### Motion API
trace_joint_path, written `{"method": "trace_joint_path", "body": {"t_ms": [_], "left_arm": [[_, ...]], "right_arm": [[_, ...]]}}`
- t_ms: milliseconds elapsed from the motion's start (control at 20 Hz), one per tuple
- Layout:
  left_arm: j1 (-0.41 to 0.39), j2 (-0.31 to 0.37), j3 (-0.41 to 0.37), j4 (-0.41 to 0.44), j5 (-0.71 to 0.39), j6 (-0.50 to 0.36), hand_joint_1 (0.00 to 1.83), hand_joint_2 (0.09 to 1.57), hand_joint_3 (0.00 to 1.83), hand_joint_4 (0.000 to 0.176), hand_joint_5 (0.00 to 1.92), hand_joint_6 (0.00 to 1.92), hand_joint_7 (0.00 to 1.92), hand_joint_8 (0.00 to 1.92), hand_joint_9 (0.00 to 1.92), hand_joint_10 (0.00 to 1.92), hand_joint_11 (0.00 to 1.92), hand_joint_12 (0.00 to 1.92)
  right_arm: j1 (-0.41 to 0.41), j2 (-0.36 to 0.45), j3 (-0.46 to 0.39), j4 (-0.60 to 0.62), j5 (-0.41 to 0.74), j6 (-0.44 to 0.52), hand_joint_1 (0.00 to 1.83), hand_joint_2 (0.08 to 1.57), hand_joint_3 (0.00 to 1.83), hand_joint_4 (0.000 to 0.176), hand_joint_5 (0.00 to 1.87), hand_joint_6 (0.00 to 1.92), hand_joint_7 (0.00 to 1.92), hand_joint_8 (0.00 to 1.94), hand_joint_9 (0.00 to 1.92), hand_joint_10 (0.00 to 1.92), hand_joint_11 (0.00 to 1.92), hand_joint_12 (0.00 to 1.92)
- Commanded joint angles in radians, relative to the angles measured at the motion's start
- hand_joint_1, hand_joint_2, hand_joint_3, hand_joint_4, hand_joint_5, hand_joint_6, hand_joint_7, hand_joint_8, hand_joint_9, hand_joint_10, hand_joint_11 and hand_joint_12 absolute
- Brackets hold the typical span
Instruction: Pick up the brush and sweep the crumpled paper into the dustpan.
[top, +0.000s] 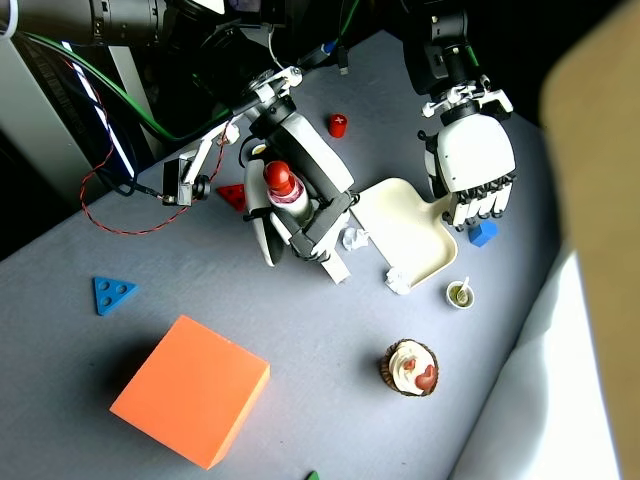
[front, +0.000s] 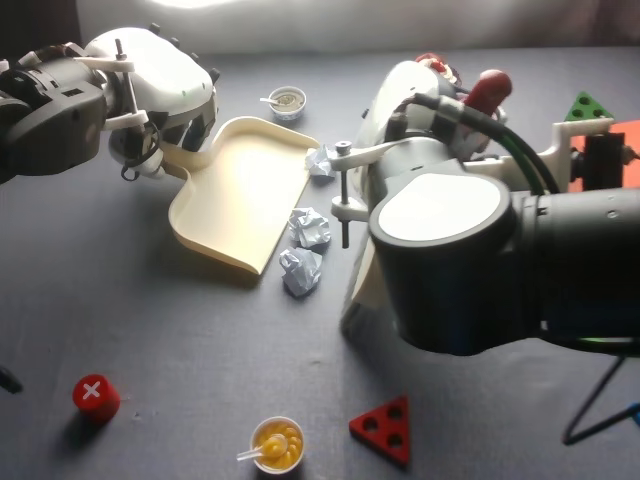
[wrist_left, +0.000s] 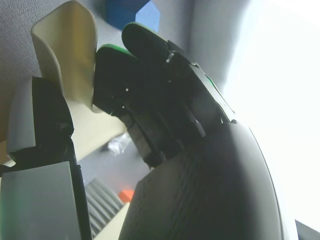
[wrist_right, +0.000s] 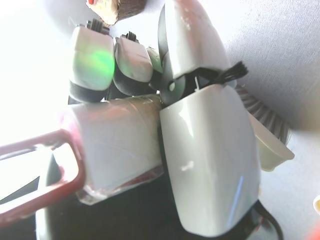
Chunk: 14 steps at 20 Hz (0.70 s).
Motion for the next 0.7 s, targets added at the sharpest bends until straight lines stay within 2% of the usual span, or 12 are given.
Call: {"method": "trace_joint_path", "body": {"t_ms": [0,150,400,650], "left_arm": [[-0.007,0.005,0.002,0.003,-0.104,0.010,1.38,1.09,0.00,0.000,1.01,0.91,1.05,0.68,0.97,1.20,0.72,1.18],[-0.007,0.004,0.003,0.003,-0.106,0.011,1.38,1.08,0.00,0.000,1.00,0.93,1.09,0.61,0.99,1.16,0.74,1.16],[-0.007,0.000,0.010,0.001,-0.109,0.011,1.38,1.08,0.00,0.000,1.00,0.92,1.10,0.60,0.99,1.16,0.73,1.15],[-0.006,0.000,0.013,0.001,-0.110,0.012,1.38,1.08,0.00,0.000,1.00,0.93,1.09,0.61,0.99,1.17,0.72,1.15]], "right_arm": [[-0.001,-0.003,0.008,-0.089,-0.022,-0.008,1.62,1.22,0.00,0.171,0.98,1.92,1.09,1.94,1.29,1.92,1.46,1.92],[-0.006,-0.026,0.046,-0.109,-0.015,0.007,1.60,1.22,0.00,0.176,0.97,1.92,1.09,1.94,1.26,1.92,1.46,1.92],[-0.006,-0.053,0.110,-0.142,-0.001,0.040,1.61,1.22,0.00,0.176,0.96,1.92,1.09,1.94,1.27,1.92,1.45,1.92],[0.000,-0.070,0.137,-0.182,0.019,0.091,1.61,1.22,0.00,0.176,0.95,1.92,1.09,1.94,1.28,1.92,1.46,1.92]]}}
